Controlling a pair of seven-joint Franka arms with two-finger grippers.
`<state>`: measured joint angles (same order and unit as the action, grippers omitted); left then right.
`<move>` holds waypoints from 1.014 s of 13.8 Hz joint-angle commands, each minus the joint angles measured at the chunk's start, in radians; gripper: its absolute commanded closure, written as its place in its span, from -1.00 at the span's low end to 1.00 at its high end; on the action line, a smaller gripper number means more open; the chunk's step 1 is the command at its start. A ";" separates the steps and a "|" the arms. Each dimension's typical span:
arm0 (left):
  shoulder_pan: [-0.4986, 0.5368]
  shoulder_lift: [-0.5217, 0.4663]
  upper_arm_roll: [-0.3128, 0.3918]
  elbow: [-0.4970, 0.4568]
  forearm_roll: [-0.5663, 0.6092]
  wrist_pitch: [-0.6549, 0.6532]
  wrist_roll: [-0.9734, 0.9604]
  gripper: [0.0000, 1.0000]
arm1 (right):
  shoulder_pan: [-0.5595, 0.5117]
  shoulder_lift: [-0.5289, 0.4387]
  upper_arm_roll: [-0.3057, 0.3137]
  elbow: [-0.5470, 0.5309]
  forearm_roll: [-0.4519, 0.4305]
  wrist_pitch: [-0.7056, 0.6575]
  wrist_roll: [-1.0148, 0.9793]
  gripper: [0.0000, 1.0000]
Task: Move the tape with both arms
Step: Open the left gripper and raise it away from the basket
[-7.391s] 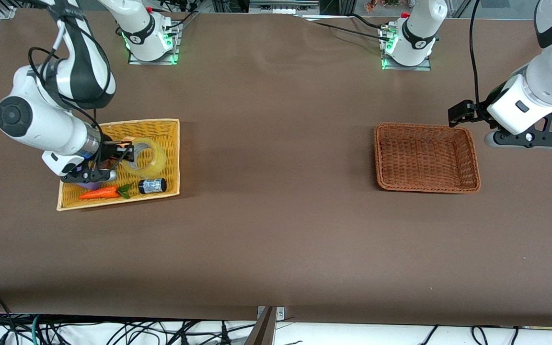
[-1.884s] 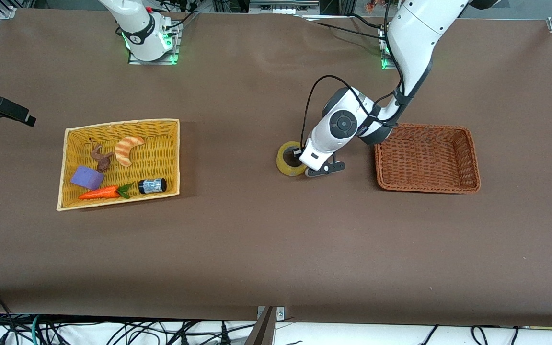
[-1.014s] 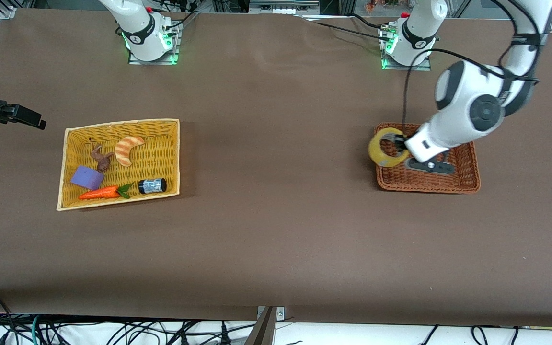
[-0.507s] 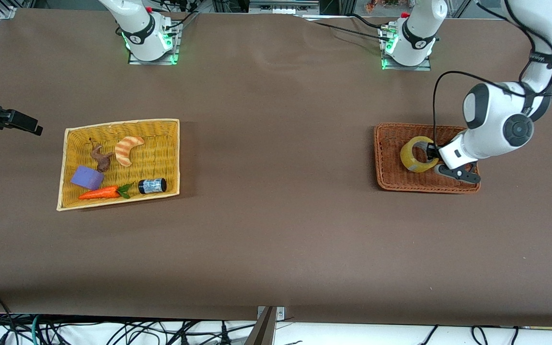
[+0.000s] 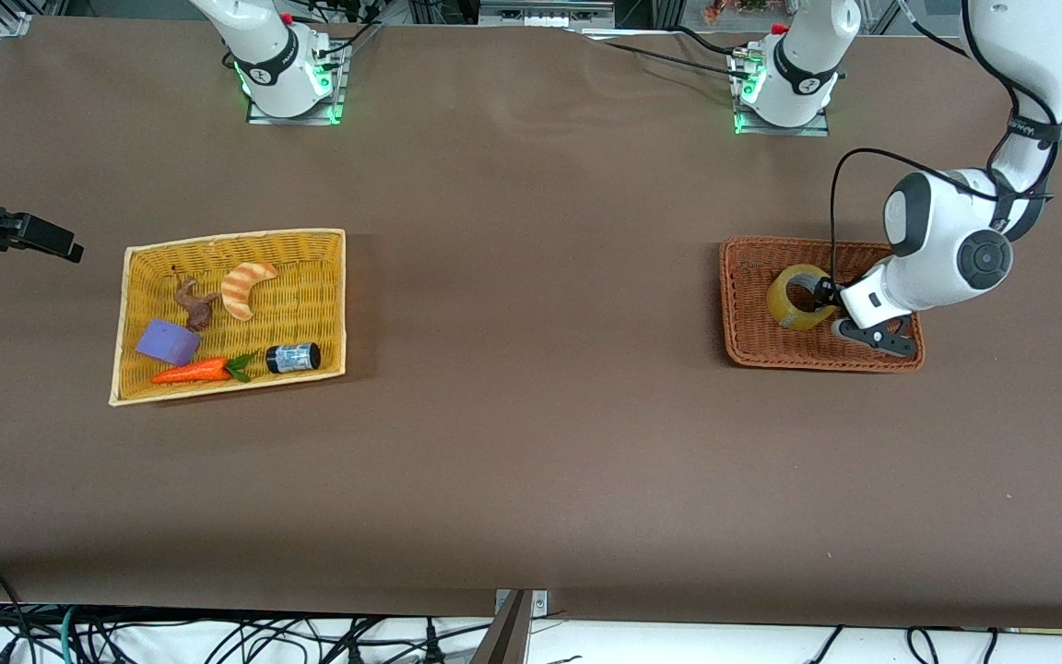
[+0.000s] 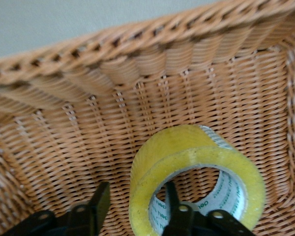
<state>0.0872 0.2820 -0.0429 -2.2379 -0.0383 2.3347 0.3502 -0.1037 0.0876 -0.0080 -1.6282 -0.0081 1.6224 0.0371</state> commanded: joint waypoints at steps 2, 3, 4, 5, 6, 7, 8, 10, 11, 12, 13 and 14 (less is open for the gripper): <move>-0.017 -0.157 0.000 -0.011 0.018 -0.130 0.006 -1.00 | -0.013 0.011 0.013 0.024 0.003 -0.012 0.000 -1.00; -0.017 -0.171 0.000 -0.006 0.008 -0.130 0.004 -1.00 | -0.013 0.011 0.013 0.024 0.005 -0.012 -0.002 -1.00; -0.018 -0.197 -0.002 0.004 0.008 -0.130 0.004 -1.00 | -0.013 0.011 0.013 0.024 0.005 -0.012 -0.002 -1.00; -0.018 -0.219 -0.002 0.032 0.006 -0.136 0.006 -1.00 | -0.011 0.011 0.013 0.024 0.005 -0.012 -0.002 -1.00; -0.020 -0.231 -0.002 0.072 0.006 -0.161 0.009 -1.00 | -0.011 0.011 0.013 0.024 0.005 -0.012 -0.002 -1.00; -0.020 -0.236 -0.003 0.127 0.006 -0.216 0.009 -1.00 | -0.011 0.011 0.013 0.024 0.005 -0.012 -0.002 -1.00; -0.020 -0.241 -0.005 0.186 0.003 -0.280 0.012 -1.00 | -0.011 0.011 0.013 0.024 0.005 -0.012 -0.002 -1.00; -0.020 -0.265 -0.009 0.297 0.001 -0.409 0.001 -1.00 | -0.011 0.011 0.013 0.024 0.005 -0.012 -0.002 -1.00; -0.020 -0.274 -0.011 0.354 0.001 -0.484 -0.004 -1.00 | -0.011 0.011 0.013 0.024 0.005 -0.012 -0.002 -1.00; -0.021 -0.274 -0.012 0.406 0.001 -0.545 -0.010 -1.00 | -0.011 0.011 0.013 0.024 0.005 -0.012 -0.002 -1.00; -0.029 -0.274 -0.012 0.452 0.003 -0.598 -0.029 -1.00 | -0.011 0.011 0.013 0.024 0.005 -0.012 -0.002 -1.00; -0.032 -0.274 -0.012 0.498 0.003 -0.650 -0.057 -1.00 | -0.011 0.011 0.013 0.024 0.005 -0.012 -0.002 -1.00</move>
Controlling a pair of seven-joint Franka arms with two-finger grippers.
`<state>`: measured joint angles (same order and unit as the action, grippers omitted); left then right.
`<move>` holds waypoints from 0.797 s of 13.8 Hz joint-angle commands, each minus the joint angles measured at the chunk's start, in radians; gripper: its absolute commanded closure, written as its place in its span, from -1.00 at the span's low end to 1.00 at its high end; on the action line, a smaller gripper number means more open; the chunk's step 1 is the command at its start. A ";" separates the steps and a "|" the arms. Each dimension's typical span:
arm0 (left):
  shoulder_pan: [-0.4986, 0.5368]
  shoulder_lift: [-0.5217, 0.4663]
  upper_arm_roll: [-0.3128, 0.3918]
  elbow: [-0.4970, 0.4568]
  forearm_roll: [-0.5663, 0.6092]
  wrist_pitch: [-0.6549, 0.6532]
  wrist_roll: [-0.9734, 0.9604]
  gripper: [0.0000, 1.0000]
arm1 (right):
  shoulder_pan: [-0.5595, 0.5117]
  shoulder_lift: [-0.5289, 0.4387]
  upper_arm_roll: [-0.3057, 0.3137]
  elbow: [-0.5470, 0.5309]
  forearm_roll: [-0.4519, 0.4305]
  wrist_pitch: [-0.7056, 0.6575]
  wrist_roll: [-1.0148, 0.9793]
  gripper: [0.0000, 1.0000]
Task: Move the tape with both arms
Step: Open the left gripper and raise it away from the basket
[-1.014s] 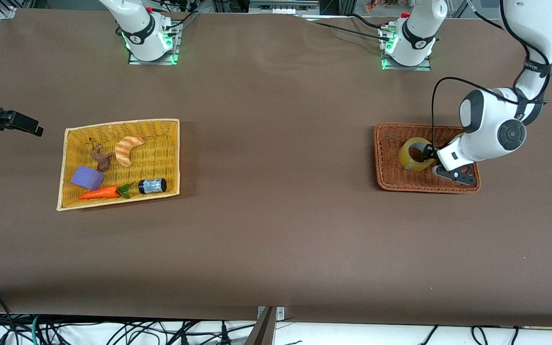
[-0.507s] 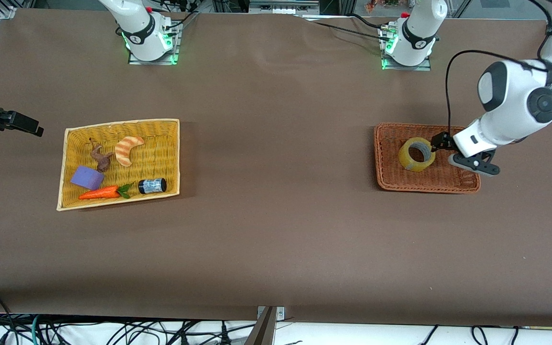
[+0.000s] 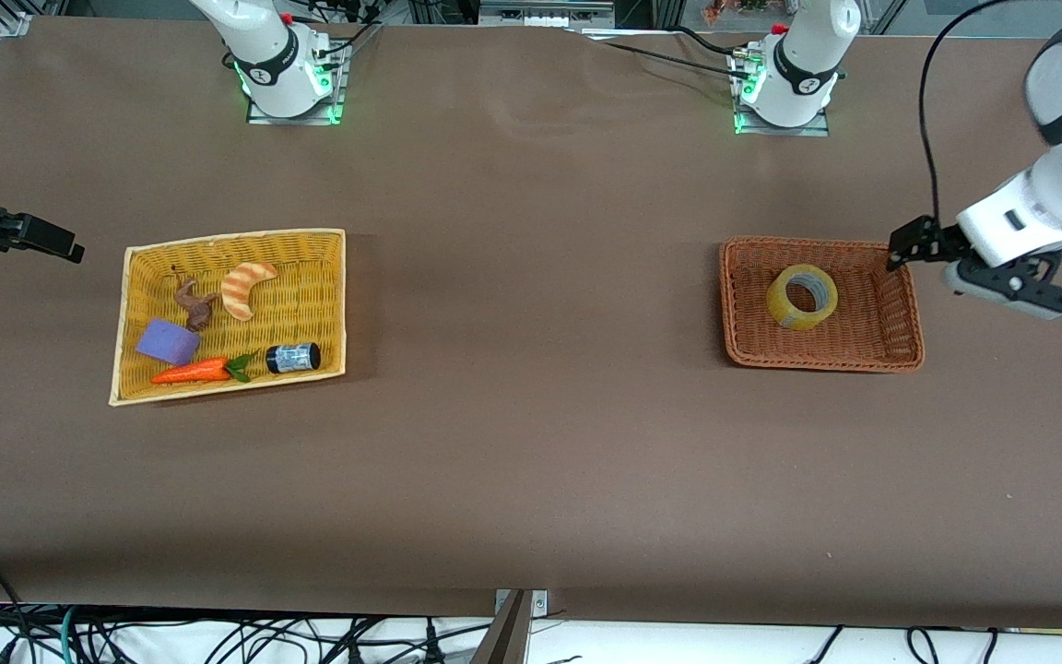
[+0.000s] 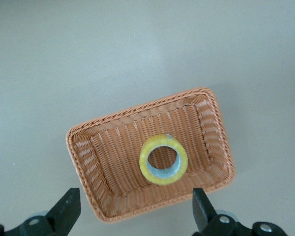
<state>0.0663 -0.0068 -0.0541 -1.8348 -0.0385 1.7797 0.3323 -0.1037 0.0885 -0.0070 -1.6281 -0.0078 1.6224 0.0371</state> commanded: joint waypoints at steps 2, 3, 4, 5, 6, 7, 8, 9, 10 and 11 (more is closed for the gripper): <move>-0.016 0.014 -0.001 0.193 0.003 -0.208 -0.064 -1.00 | -0.013 0.010 0.012 0.024 0.005 -0.012 -0.003 -1.00; -0.017 0.016 -0.004 0.225 0.003 -0.251 -0.068 -1.00 | -0.011 0.010 0.012 0.024 0.005 -0.012 -0.003 -1.00; -0.019 0.016 -0.010 0.232 0.003 -0.272 -0.073 -1.00 | -0.013 0.010 0.012 0.024 0.005 -0.010 -0.003 -1.00; -0.022 0.016 -0.016 0.232 0.005 -0.273 -0.085 -1.00 | -0.011 0.010 0.012 0.024 0.005 -0.010 -0.003 -1.00; -0.022 0.016 -0.015 0.232 0.005 -0.272 -0.099 -1.00 | -0.011 0.010 0.012 0.024 0.005 -0.012 -0.003 -1.00; -0.028 0.017 -0.013 0.232 0.005 -0.272 -0.102 -1.00 | -0.011 0.010 0.012 0.024 0.005 -0.010 -0.006 -1.00; -0.033 0.019 -0.015 0.232 0.006 -0.273 -0.105 -1.00 | -0.011 0.010 0.012 0.024 0.005 -0.010 -0.006 -1.00; -0.033 0.021 -0.018 0.233 0.006 -0.273 -0.108 -1.00 | -0.011 0.010 0.012 0.024 0.005 -0.010 -0.006 -1.00; -0.031 0.021 -0.016 0.233 0.006 -0.273 -0.108 -1.00 | -0.011 0.010 0.012 0.024 0.006 -0.012 -0.006 -1.00; -0.031 0.021 -0.015 0.233 0.006 -0.273 -0.108 -1.00 | -0.011 0.010 0.012 0.024 0.005 -0.012 -0.006 -1.00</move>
